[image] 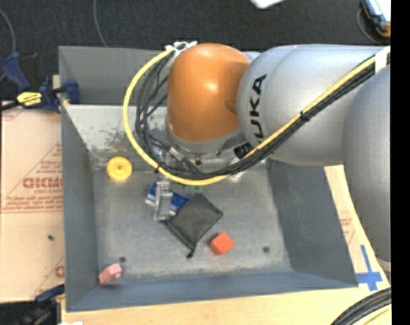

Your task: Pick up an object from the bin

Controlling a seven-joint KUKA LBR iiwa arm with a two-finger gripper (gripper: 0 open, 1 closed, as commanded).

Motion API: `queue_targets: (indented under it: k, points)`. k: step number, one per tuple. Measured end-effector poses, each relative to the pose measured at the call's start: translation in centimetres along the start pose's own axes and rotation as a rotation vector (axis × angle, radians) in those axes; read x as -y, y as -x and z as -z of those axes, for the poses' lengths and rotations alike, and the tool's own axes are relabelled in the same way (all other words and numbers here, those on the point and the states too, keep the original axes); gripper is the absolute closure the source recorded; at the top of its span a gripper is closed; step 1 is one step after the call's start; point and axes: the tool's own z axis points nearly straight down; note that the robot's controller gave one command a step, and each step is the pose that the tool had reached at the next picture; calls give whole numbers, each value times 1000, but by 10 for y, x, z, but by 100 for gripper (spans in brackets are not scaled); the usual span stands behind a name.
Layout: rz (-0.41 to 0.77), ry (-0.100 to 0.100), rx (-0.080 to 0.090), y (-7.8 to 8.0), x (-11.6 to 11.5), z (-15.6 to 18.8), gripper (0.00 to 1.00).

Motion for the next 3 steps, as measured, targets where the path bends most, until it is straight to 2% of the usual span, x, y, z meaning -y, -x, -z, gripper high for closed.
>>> queue_targets:
  k: [1, 2, 3]
  points:
    - [-5, 1, 8, 1, 1, 5, 0]
    - [41, 0, 8, 15, 63, -77, 0]
    - [-94, 3, 9, 36, 51, -95, 0]
